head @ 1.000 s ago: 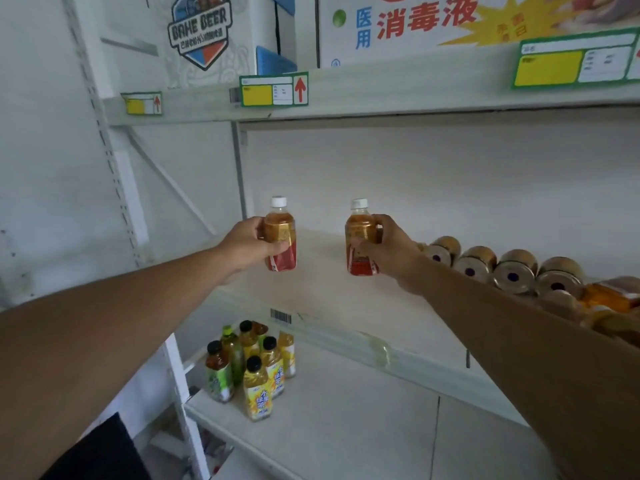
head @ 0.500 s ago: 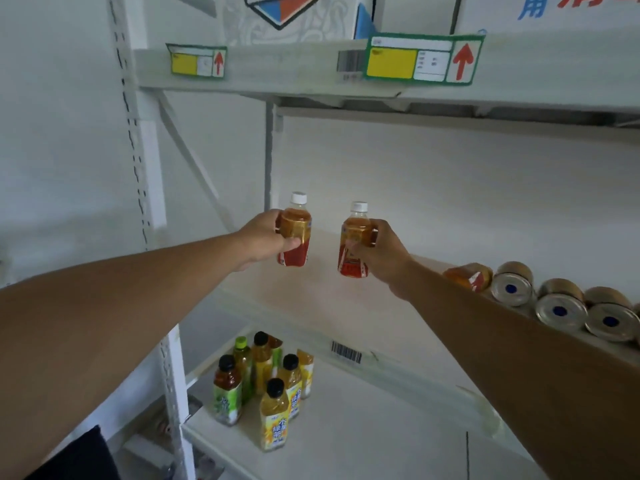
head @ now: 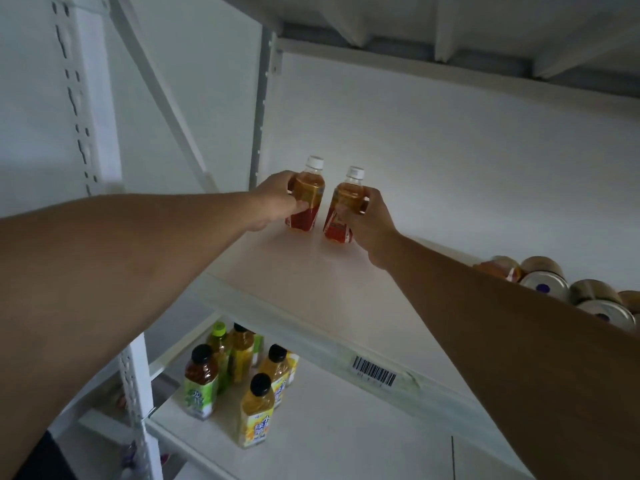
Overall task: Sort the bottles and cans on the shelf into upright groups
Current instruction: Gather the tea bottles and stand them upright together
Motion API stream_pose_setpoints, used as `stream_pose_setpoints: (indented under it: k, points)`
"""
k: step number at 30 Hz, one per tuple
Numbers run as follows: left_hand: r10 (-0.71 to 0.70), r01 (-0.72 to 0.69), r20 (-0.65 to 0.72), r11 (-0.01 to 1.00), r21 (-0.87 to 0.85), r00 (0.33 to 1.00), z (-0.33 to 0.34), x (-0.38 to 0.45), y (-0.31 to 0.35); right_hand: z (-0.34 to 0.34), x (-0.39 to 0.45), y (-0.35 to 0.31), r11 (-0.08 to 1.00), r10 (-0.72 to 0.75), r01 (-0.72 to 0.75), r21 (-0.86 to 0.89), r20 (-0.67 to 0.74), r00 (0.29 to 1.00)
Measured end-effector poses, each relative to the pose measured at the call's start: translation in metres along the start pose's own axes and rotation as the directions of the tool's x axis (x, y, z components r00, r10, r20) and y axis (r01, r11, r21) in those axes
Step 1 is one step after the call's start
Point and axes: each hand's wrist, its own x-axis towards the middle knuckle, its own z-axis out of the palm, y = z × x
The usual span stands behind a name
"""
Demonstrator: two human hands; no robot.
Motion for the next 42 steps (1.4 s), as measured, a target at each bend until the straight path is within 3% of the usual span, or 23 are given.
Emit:
stream_pose_setpoints:
  k: [5, 12, 23, 26, 30, 34, 38, 42]
  points:
    - [0.021, -0.021, 0.014, 0.999, -0.049, 1.0, 0.013, 0.014, -0.007, 0.001, 0.009, 0.011, 0.997, -0.015, 0.014, 0.071, 0.023, 1.0]
    - [0.128, -0.129, 0.01, 0.986, 0.11, 0.992, 0.033, 0.018, -0.018, 0.008, 0.012, 0.025, 0.994, -0.078, 0.077, 0.079, 0.012, 0.997]
    - [0.021, -0.039, 0.118, 0.987, 0.158, 0.993, 0.035, 0.013, -0.014, 0.006, 0.01, 0.025, 0.999, -0.05, 0.05, -0.017, 0.04, 0.998]
    - [-0.022, -0.018, 0.131, 0.954, 0.301, 0.991, 0.02, 0.003, -0.009, -0.003, 0.009, 0.023, 0.993, -0.006, 0.011, -0.116, 0.043, 0.999]
    - [0.01, -0.078, 0.113, 0.787, 0.612, 0.994, -0.014, -0.014, 0.0, -0.023, 0.002, 0.024, 0.887, -0.023, 0.062, -0.458, 0.092, 0.996]
    - [0.03, -0.096, 0.103, 0.669, 0.737, 0.994, -0.034, -0.026, 0.009, -0.042, -0.012, 0.018, 0.71, -0.04, 0.15, -0.689, 0.173, 0.984]
    - [0.053, -0.117, 0.108, 0.638, 0.761, 0.993, -0.04, -0.042, 0.013, -0.055, -0.032, 0.013, 0.564, -0.057, 0.212, -0.798, 0.219, 0.974]
    - [0.045, -0.117, 0.113, 0.614, 0.78, 0.993, -0.032, -0.068, 0.02, -0.068, -0.063, 0.007, 0.528, -0.058, 0.232, -0.817, 0.238, 0.969]
